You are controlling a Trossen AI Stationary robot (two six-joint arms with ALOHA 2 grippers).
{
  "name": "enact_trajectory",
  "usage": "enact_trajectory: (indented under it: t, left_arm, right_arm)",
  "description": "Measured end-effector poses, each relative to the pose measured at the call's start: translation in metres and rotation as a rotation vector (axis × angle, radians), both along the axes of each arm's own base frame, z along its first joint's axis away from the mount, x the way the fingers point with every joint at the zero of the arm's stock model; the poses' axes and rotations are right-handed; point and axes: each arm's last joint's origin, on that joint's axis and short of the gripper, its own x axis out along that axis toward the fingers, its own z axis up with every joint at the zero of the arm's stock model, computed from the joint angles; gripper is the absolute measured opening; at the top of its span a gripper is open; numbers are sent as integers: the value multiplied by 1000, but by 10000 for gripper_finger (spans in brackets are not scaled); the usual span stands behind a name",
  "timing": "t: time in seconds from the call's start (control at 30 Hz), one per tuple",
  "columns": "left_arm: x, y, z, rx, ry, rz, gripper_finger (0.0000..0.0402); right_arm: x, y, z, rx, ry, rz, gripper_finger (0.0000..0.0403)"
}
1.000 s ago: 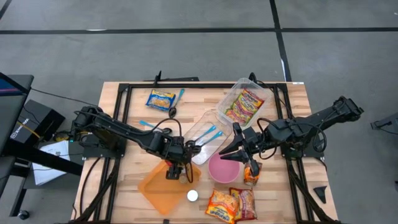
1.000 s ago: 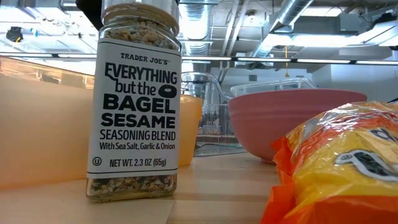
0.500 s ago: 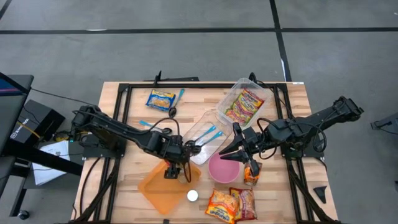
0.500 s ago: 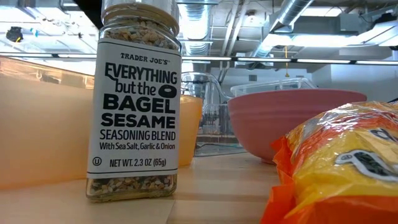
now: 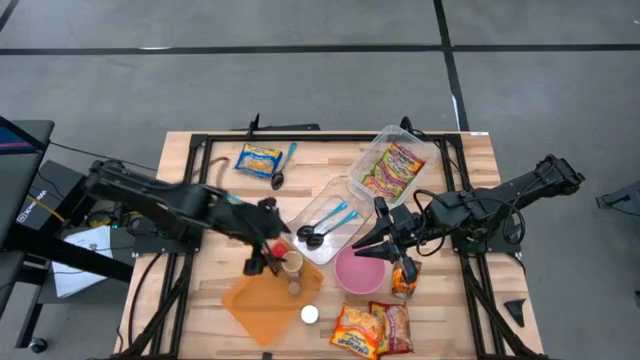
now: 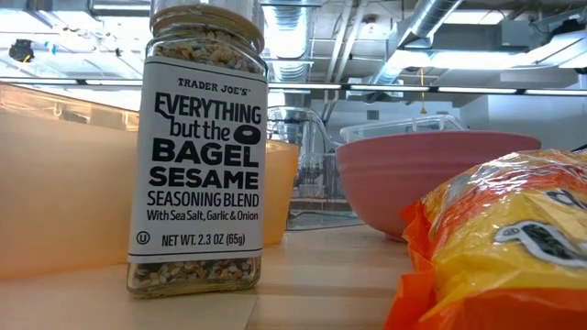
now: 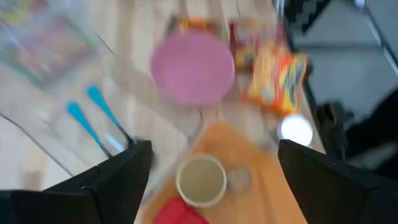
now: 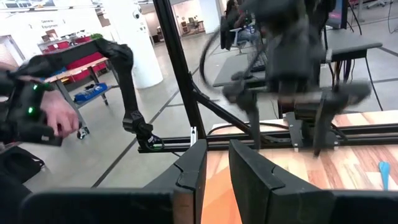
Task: Pick & Place Food Item
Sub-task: Put the white seasoning bottle into the orange bin
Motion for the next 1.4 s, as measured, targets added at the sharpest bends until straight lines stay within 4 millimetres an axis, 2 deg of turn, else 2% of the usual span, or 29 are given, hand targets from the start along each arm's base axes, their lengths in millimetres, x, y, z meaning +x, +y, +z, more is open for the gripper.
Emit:
enact_trajectory:
  t: [0.17,0.43,0.57,0.87,1.03,1.4]
  left_arm:
    - [-25,11,28,11,-152,74,333]
    - [-48,14,45,-12,-229,66,322]
    - [-50,11,46,-3,-232,38,321]
    - [-51,5,45,32,-233,-14,321]
    - [-51,5,45,41,-234,-20,323]
    - [-50,4,45,96,-249,-60,324]
  right_arm:
    - [0,0,0,3,1,-1,66]
    - [0,0,2,24,-14,-3,66]
    - [1,-2,2,88,10,-17,66]
    - [1,-3,2,109,11,-46,66]
    - [0,0,7,131,-37,-37,66]
    - [2,-2,12,211,-93,-148,66]
